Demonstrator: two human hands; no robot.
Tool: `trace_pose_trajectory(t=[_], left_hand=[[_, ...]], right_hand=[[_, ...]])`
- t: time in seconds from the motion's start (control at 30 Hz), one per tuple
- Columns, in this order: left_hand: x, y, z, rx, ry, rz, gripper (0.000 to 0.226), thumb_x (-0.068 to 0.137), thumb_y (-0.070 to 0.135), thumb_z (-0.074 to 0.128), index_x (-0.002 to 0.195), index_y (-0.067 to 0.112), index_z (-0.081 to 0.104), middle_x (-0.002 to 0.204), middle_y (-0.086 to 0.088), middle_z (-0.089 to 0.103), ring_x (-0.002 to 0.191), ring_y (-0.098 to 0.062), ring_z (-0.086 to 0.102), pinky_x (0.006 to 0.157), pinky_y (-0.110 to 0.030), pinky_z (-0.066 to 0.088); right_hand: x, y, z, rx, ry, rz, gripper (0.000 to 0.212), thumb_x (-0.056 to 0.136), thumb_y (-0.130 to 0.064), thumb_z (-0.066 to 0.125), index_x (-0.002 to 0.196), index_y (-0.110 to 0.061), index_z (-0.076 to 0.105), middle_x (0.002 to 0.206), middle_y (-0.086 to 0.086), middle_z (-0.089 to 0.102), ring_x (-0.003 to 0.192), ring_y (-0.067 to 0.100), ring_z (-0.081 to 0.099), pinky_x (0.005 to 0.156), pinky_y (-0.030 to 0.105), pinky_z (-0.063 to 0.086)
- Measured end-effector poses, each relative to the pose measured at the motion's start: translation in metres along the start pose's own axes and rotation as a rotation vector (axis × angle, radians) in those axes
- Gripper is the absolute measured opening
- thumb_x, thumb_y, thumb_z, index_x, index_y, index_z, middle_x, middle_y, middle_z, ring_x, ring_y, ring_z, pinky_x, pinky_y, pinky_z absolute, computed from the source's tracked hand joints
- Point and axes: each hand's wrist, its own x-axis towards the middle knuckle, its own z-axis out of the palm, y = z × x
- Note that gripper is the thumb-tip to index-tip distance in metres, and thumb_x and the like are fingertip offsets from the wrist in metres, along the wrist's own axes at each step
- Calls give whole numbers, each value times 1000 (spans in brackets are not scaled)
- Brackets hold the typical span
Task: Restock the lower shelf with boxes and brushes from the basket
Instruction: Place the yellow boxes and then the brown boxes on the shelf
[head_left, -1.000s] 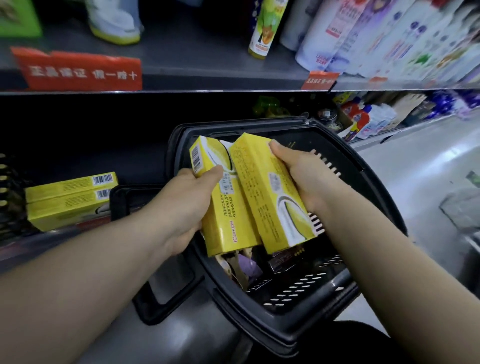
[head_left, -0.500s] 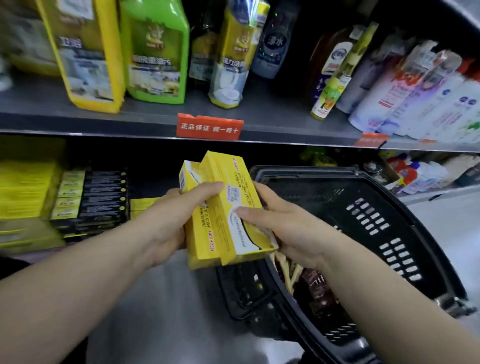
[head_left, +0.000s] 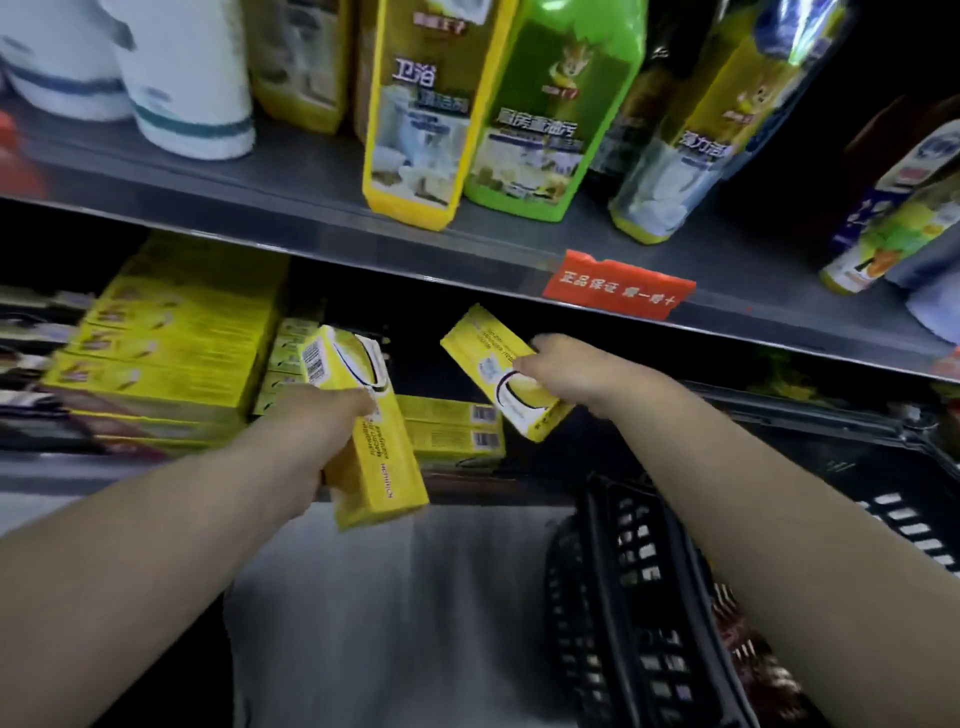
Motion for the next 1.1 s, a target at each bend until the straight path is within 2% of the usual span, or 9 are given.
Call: trace_pose_trajectory(t=[0.07, 0.13, 0.23, 0.47, 0.53, 0.63, 0.8, 0.97, 1.1], left_hand=[[7, 1, -8, 23, 60, 38, 8, 84, 13, 63, 85, 12, 55, 79, -15, 63, 74, -31, 62, 78, -52, 50], [14, 0, -15, 49, 94, 63, 18, 84, 11, 63, 101, 8, 58, 89, -19, 65, 85, -36, 64, 80, -51, 50], [24, -2, -24, 55, 113, 105, 29, 85, 8, 63, 112, 7, 54, 85, -14, 63, 77, -32, 61, 68, -39, 50], [32, -1, -35, -21, 81, 129, 19, 84, 12, 65, 100, 14, 54, 79, -7, 65, 65, -25, 60, 54, -30, 42], [30, -1, -35, -21, 58, 134, 6, 85, 13, 64, 87, 15, 59, 78, -8, 68, 63, -25, 61, 51, -27, 39], [30, -1, -30, -39, 51, 141, 14, 85, 11, 64, 75, 17, 56, 71, -6, 67, 58, -22, 61, 48, -24, 39], [31, 0, -24, -72, 42, 129, 18, 81, 14, 70, 95, 14, 58, 79, -5, 69, 63, -19, 64, 50, -25, 42], [22, 2, -17, 43, -37, 199, 26, 72, 11, 78, 77, 28, 58, 71, 8, 64, 42, 0, 60, 33, -16, 40], [16, 5, -10, 226, -140, 288, 35, 61, 10, 85, 89, 21, 67, 70, 9, 69, 54, -1, 64, 38, -11, 44]], right_hand=[[30, 1, 6, -340, 30, -51, 44, 97, -22, 45, 136, -2, 38, 136, 16, 47, 122, 32, 46, 93, 33, 40], [55, 5, 15, -452, 15, -89, 56, 94, -23, 49, 145, -13, 27, 145, 14, 39, 128, 33, 41, 102, 36, 38], [84, 13, 30, -473, -53, -109, 60, 89, -34, 58, 142, -27, 31, 142, 10, 41, 126, 34, 41, 105, 48, 35], [116, 24, 69, -484, -297, -118, 53, 95, -32, 48, 142, -42, 26, 142, 11, 33, 131, 34, 31, 105, 40, 33], [118, 23, 76, -505, -335, -122, 57, 97, -24, 43, 145, -43, 19, 147, 10, 29, 132, 32, 33, 104, 38, 36], [119, 25, 81, -564, -358, -103, 65, 97, -13, 39, 147, -42, 8, 155, 8, 17, 139, 31, 24, 111, 41, 30], [96, 3, 69, -491, -301, -207, 89, 88, -27, 62, 150, -30, -2, 158, 10, 5, 144, 31, 9, 115, 43, 21], [35, -41, 38, -201, -139, -703, 114, 64, -37, 83, 147, -39, 6, 156, -2, 14, 140, 15, 11, 110, 26, 16], [5, -47, 31, -373, -96, -825, 75, 63, -38, 82, 129, -30, 47, 139, -5, 42, 128, 14, 30, 106, 26, 28]])
